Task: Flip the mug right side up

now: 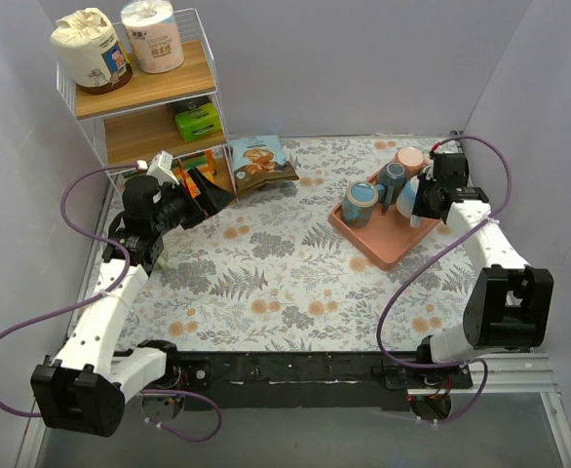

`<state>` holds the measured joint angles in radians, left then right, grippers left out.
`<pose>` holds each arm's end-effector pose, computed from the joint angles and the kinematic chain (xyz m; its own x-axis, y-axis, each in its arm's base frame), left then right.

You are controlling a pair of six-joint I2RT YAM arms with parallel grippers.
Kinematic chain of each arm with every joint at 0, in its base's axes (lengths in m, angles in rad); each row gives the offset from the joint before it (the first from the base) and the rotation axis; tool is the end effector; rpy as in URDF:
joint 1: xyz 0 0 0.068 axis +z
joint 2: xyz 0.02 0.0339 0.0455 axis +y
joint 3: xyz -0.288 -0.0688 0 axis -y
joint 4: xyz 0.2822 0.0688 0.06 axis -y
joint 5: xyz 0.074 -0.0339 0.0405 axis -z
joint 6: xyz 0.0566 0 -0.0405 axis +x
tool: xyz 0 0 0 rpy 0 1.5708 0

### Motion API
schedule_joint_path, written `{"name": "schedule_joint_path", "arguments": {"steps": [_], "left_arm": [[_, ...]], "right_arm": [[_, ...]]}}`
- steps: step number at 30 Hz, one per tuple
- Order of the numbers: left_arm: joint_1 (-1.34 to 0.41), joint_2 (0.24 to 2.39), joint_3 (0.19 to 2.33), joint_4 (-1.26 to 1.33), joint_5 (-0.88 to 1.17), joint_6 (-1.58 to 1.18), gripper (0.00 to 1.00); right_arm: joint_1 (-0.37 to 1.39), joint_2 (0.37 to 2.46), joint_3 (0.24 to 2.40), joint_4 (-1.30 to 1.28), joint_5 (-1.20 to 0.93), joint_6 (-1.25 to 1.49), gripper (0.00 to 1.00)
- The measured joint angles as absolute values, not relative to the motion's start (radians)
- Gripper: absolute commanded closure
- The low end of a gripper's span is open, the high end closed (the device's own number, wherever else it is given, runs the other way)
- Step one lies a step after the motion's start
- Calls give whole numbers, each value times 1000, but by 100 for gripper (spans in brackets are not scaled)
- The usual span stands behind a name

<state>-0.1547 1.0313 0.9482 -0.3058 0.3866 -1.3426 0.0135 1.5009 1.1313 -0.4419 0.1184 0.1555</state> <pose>0.2687 -0.0635 0.3490 -0.5596 -0.8258 -0.0701 -0.2547 0.2518 -0.9337 0.3744 -0.0016 0.2604 -0.7060 0.1443 -0.6934 0.1794 0.9835 0.0220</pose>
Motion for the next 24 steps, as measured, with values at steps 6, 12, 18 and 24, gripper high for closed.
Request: {"name": "schedule_joint_path", "arguments": {"steps": [6, 12, 18, 24], "left_arm": [[-161, 1031, 938, -302, 410, -1354, 2], [-186, 1025, 937, -249, 467, -1356, 2], [-209, 1027, 937, -176, 555, -1378, 2], [-245, 1037, 937, -46, 653, -1434, 2]], "right_arm": [[13, 1409, 1165, -474, 96, 182, 99], [12, 1327, 1208, -474, -37, 222, 99], [15, 1213, 1214, -405, -273, 299, 99], [75, 1148, 1195, -201, -468, 467, 99]]}}
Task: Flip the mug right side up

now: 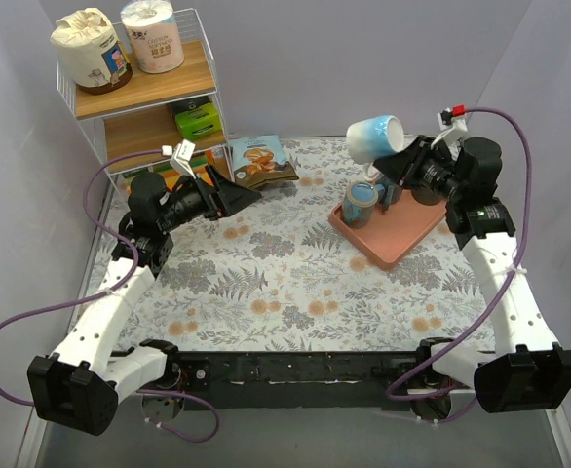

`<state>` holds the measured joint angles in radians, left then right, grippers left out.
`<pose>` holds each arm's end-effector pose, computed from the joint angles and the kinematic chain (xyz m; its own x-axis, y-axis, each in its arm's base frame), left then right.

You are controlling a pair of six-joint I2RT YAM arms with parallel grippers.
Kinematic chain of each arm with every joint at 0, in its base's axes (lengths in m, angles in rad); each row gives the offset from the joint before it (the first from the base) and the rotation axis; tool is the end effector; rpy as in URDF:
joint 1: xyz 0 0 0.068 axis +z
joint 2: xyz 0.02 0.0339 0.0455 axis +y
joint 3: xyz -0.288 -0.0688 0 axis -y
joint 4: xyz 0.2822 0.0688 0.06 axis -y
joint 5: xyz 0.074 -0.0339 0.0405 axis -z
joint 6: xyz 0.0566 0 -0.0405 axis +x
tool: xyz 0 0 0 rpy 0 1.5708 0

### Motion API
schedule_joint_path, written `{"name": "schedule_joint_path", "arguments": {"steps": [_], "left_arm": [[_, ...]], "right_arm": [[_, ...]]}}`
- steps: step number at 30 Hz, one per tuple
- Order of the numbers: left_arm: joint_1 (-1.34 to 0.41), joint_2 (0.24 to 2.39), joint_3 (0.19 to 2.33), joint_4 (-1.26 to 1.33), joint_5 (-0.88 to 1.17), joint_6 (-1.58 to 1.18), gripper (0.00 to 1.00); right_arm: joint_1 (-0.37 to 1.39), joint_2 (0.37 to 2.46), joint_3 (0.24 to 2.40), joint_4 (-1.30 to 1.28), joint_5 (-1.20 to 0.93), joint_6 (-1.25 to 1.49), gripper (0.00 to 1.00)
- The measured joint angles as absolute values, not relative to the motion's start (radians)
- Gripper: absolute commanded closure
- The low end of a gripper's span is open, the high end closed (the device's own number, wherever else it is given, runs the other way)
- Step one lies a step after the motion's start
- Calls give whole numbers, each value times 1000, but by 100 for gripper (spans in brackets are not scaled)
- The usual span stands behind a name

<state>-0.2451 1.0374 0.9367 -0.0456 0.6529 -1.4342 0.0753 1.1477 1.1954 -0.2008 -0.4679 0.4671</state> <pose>0.2614 -0.1008 0.3755 -0.7878 -0.6141 -0.0470 -0.0345 0.1201 -0.9922 0.3010 0.0483 0.4305 -0.3662 0.3754 -0.8515 -0.3883 0.7699 0.5064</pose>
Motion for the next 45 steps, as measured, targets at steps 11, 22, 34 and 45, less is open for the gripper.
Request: {"name": "schedule_joint_path", "arguments": {"steps": [11, 22, 34, 45], "left_arm": [[-435, 1143, 894, 326, 699, -1643, 2], [-459, 1146, 842, 501, 574, -1701, 9], [-461, 1101, 778, 582, 443, -1738, 33], [-461, 1042, 740, 601, 454, -1748, 33]], "right_arm": [[424, 1194, 1048, 332, -576, 860, 99], [560, 1327, 1049, 604, -548, 1090, 99], [655, 1362, 1049, 639, -480, 1125, 99], [655, 1364, 1049, 656, -471, 1130, 99]]}}
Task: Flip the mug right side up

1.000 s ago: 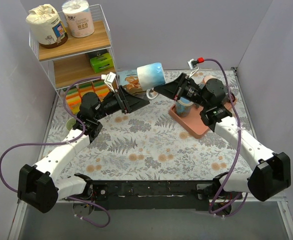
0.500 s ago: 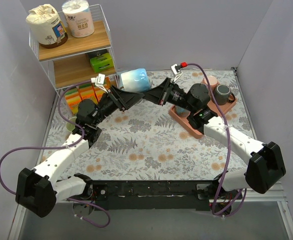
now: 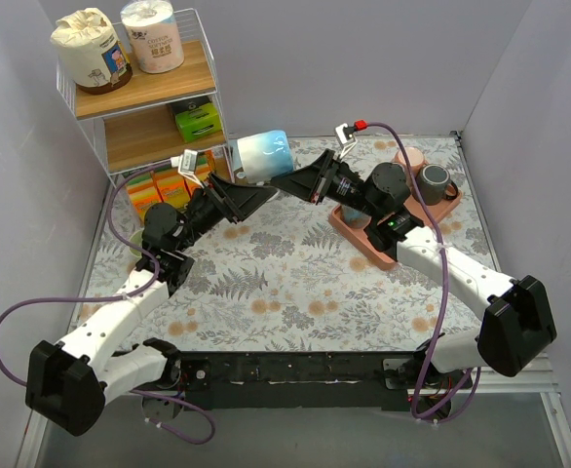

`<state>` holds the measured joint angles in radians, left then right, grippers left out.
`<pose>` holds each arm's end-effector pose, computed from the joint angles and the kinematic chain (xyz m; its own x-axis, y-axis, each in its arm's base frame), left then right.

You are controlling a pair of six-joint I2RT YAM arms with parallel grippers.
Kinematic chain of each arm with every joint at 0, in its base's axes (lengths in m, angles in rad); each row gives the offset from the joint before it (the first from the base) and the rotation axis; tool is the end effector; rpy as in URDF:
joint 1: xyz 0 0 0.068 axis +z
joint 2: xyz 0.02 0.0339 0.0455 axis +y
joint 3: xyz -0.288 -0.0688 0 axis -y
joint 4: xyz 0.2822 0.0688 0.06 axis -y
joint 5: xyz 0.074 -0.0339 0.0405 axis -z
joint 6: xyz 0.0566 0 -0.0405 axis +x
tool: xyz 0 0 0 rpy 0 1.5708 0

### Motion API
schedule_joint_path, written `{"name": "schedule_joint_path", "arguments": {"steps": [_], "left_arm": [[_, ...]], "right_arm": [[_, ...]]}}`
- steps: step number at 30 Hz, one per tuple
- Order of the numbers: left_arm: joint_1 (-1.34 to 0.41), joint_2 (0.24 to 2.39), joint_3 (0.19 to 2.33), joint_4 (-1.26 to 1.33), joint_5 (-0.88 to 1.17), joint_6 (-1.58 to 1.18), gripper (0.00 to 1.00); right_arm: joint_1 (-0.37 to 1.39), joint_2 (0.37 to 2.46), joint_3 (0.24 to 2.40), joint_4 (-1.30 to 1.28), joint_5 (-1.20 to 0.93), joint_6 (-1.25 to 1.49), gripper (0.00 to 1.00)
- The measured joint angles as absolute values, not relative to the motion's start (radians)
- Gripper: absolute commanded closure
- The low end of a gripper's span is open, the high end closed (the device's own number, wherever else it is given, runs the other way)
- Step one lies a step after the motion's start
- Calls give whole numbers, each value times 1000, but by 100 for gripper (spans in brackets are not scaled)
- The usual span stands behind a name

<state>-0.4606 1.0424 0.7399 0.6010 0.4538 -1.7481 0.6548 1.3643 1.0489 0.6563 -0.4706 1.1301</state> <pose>0.2411 -0.1473 0.3722 -0.8092 -0.5861 0.0417 0.1226 -0.2378 -0.9635 0.2740 0.2427 0.4065 -0.6844 0.4909 -0.5391 -0.6160 0.0064 0.7877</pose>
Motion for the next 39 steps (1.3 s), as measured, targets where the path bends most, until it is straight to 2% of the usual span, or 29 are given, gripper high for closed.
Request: {"name": "schedule_joint_path", "arguments": {"steps": [3, 9, 11, 13, 18, 19, 20, 29, 30, 32, 33, 34, 39], "left_arm": [[-461, 1034, 735, 610, 456, -1750, 40], [-461, 1040, 733, 614, 464, -1752, 48], [-461, 1046, 733, 614, 469, -1753, 57], [-461, 1053, 733, 615, 474, -1756, 71], [-460, 1064, 733, 622, 487, -1766, 82], [-460, 1064, 734, 625, 487, -1770, 87], [-460, 1064, 733, 630, 487, -1776, 100], [-459, 1063, 734, 657, 480, -1777, 100], [-458, 1061, 734, 657, 478, -1777, 100], [-458, 1058, 734, 655, 477, -1777, 100], [-458, 1057, 734, 654, 476, -1777, 100], [-458, 1056, 734, 653, 474, -1777, 100], [-460, 1055, 734, 632, 472, -1768, 100]], "right_arm": [[655, 1365, 1049, 657, -476, 1130, 99], [655, 1369, 1049, 657, -492, 1130, 99], [655, 1371, 1049, 657, -499, 1131, 99], [655, 1373, 1051, 657, -501, 1131, 99], [654, 1381, 1053, 662, -502, 1133, 99], [654, 1381, 1056, 662, -502, 1135, 99], [654, 1382, 1058, 661, -502, 1136, 99], [648, 1399, 1091, 654, -534, 1141, 99], [648, 1404, 1096, 654, -537, 1142, 90], [648, 1406, 1097, 655, -542, 1145, 81], [648, 1406, 1097, 656, -542, 1145, 71], [648, 1406, 1097, 656, -542, 1145, 66], [651, 1405, 1097, 630, -540, 1140, 50]]}}
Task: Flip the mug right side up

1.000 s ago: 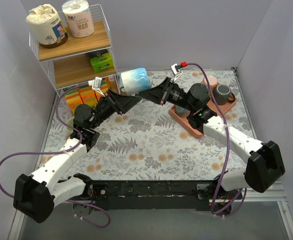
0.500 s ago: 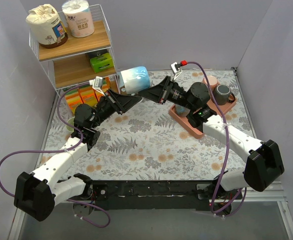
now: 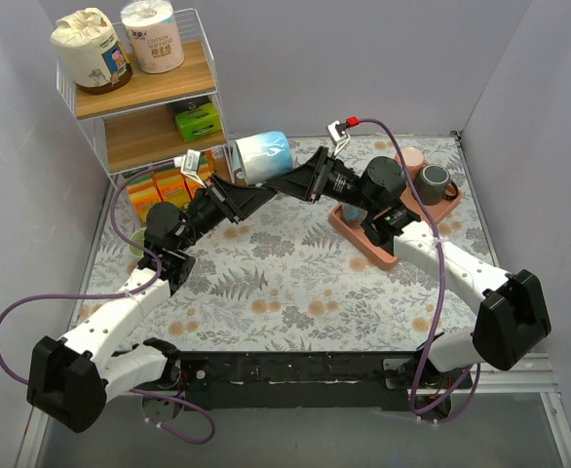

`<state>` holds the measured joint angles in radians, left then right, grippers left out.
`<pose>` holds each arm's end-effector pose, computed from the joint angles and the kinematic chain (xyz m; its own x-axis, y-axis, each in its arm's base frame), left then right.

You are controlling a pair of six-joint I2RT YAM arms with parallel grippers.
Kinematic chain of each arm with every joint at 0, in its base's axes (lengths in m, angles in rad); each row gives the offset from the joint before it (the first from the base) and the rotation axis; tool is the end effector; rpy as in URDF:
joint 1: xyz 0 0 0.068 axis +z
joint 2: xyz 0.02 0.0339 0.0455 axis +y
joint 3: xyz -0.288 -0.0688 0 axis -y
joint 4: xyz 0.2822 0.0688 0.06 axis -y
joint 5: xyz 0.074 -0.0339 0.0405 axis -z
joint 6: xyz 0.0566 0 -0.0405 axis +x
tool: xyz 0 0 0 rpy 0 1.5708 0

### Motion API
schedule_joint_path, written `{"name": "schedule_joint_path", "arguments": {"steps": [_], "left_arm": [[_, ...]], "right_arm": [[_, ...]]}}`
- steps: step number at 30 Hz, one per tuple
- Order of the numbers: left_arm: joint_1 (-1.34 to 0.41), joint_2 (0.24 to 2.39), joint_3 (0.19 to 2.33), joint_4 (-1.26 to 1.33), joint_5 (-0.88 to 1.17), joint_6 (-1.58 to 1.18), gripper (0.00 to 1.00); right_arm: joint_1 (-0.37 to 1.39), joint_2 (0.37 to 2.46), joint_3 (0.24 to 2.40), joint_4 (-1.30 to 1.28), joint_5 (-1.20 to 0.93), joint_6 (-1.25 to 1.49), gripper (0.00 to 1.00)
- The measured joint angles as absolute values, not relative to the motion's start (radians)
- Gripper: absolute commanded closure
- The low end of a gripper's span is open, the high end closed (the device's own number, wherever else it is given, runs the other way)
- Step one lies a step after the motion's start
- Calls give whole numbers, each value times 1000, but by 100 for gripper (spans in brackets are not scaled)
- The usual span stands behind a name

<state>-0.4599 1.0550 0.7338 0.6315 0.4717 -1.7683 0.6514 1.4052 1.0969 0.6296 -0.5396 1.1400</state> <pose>0.2423 -0.1487 0.3699 -0.8216 -0.5678 0.0508 0.1146 -0.2518 -0.9610 0.2813 0.2510 0.4078 -0.7200 0.4313 -0.5437 -0.6073 -0.0125 0.7944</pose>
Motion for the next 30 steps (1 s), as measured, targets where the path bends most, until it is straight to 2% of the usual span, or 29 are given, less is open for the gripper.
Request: {"name": "schedule_joint_path", "arguments": {"steps": [5, 9, 12, 19, 30], "left_arm": [[-460, 1055, 734, 598, 471, -1766, 100], [-460, 1055, 734, 581, 463, -1768, 100], [-452, 1054, 734, 568, 457, -1771, 100], [-398, 1052, 794, 458, 453, -1751, 100], [-382, 1025, 1063, -68, 246, -1441, 100]], "right_arm": [[657, 1395, 1097, 582, -526, 1116, 44], [657, 1377, 1097, 545, -513, 1090, 34], [656, 1354, 1097, 500, -495, 1061, 30], [620, 1253, 1041, 443, -464, 1023, 28], [463, 1148, 997, 254, -422, 973, 28]]}}
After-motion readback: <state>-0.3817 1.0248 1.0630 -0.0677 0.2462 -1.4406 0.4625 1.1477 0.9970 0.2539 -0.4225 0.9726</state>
